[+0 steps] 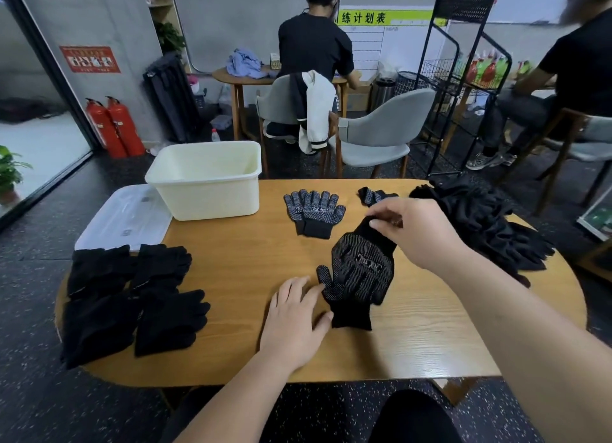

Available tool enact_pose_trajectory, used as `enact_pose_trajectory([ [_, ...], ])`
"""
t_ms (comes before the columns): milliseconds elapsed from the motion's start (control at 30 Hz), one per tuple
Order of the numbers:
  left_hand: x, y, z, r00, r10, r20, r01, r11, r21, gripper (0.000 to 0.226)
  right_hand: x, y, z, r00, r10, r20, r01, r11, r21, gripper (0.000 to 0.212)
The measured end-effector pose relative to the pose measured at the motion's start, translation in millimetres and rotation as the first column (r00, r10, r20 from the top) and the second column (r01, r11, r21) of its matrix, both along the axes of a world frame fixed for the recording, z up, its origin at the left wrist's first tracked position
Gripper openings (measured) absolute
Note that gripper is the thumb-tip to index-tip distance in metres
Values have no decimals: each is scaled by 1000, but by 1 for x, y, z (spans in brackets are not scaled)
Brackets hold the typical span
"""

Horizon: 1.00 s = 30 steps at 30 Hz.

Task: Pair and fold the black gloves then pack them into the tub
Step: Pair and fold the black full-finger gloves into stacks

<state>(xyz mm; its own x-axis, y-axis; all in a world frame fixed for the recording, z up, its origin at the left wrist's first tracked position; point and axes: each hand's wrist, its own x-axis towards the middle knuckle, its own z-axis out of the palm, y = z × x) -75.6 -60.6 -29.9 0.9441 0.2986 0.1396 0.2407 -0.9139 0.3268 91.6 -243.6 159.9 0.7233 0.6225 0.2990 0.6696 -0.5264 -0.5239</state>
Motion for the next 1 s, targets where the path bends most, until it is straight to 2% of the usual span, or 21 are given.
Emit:
enact_pose_trajectory([
  [100,0,1,-1,1000,-3,-1,3,1000,31,61,8,1,1,976,-36,215,10,992,124,17],
  [233,0,1,-1,1000,-2,9,2,998,64,60,-1,4,-22,913,45,407,-88,992,88,15],
  [300,0,0,0,1000,1,-4,-1,998,57,61,-15,5,-56,906,101,412,-115,993,9,15],
  [400,0,-1,2,999,3,-43,-2,999,33,65,-33,3,-123,926,192,324,-137,973,-184,25],
  [467,0,-1,3,999,-1,-52,2,1000,21,66,-43,-2,-157,942,195,274,-125,960,-251,30],
  [600,1,1,4,997,-12,-83,13,1000,11,68,-49,-4,-175,957,89,275,-45,986,-163,28],
  [733,1,0,7,996,-6,-93,7,1000,11,74,-46,2,-156,947,-17,320,22,1000,-15,19],
  [833,2,0,7,995,5,-95,-3,1000,17,78,-49,2,-149,920,-22,392,-6,998,69,17],
  [933,2,0,8,996,6,-94,-5,1000,10,79,-59,-4,-169,901,82,426,-84,996,-14,27],
  [1000,2,0,7,996,-1,-92,1,1000,1,78,-65,-9,-187,914,129,384,-104,991,-87,34],
])
